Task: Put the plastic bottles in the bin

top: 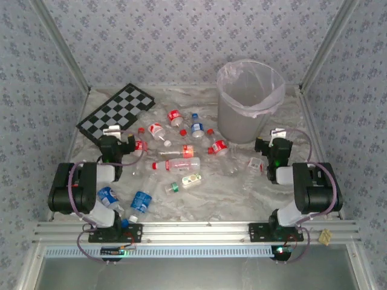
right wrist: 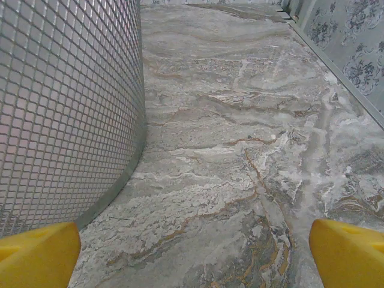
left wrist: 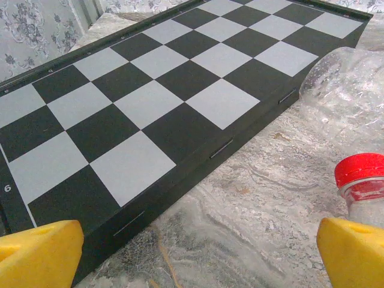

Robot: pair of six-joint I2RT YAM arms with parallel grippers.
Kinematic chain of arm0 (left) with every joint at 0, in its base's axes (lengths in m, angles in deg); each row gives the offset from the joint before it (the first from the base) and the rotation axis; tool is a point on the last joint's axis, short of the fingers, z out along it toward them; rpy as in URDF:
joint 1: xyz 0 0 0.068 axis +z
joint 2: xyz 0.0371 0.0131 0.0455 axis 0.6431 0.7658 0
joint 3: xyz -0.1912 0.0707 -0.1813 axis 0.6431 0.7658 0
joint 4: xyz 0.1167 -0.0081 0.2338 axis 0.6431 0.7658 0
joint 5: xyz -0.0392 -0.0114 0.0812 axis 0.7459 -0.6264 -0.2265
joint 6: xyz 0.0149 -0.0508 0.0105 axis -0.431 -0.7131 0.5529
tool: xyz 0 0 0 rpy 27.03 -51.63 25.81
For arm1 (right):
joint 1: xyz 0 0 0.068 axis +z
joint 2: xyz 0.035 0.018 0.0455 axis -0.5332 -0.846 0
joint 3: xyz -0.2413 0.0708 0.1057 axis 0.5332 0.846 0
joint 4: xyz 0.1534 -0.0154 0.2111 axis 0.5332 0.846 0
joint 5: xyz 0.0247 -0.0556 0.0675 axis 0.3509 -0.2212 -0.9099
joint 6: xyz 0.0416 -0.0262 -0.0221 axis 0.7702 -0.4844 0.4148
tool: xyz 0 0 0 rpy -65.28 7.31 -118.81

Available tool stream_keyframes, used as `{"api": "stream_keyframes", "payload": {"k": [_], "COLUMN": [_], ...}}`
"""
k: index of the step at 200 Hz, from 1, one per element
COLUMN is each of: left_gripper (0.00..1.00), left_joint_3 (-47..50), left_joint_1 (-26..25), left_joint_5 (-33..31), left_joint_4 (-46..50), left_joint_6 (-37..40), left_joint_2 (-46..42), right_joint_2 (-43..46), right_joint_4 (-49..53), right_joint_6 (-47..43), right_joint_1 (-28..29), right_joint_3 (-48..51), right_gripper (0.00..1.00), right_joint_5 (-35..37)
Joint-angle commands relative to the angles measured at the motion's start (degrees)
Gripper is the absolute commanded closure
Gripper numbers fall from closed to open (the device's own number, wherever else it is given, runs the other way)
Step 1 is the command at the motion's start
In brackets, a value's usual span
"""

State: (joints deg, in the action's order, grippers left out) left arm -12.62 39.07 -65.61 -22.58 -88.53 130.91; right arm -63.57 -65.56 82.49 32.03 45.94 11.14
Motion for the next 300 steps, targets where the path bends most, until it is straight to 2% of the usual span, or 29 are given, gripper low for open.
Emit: {"api": "stream_keyframes", "payload": {"k": [1,192,203,219,227,264,281,300], "left_gripper": [0.0,0.0,0.0,0.0,0.0,0.0,0.0,0.03], "left_joint_3": [0.3,-0.4,-2.6,-8.1,-10.8,-22.6,-27.8,-30.6], "left_joint_1": [0.4,1.0,1.0,1.0,0.9,-1.1,-4.5,-9.9], "left_joint_5": [0.8,2.3,2.5,1.1,0.0,-2.9,-3.3,0.3], "left_joint_4": [-2.3,-1.3,4.3,18.2,24.0,53.0,68.3,80.6], "left_joint_6": [0.2,0.0,0.2,0.0,-0.1,-6.8,-9.6,-11.9], "left_joint_2": [0.4,-0.1,-2.7,-8.5,-11.2,-19.4,-20.4,-21.2], "right_joint_2": [0.0,0.3,3.3,10.6,12.7,22.4,25.7,28.1], "right_joint_4": [-1.2,-1.1,3.2,21.7,27.2,54.0,66.2,76.7], "right_joint_6": [-0.5,-0.4,0.5,2.3,2.5,10.6,15.4,17.7], "right_joint_1": [-0.2,-0.4,-0.7,-2.3,-2.3,1.1,1.0,1.3], "right_joint_3": [-0.9,-0.9,-2.2,-8.3,-10.0,-16.1,-19.7,-23.6], "right_gripper": [0.0,0.0,0.0,0.0,0.0,0.0,0.0,0.0], "right_joint_5": [-0.2,-0.6,0.3,-2.5,-2.6,6.4,3.8,-2.2]}}
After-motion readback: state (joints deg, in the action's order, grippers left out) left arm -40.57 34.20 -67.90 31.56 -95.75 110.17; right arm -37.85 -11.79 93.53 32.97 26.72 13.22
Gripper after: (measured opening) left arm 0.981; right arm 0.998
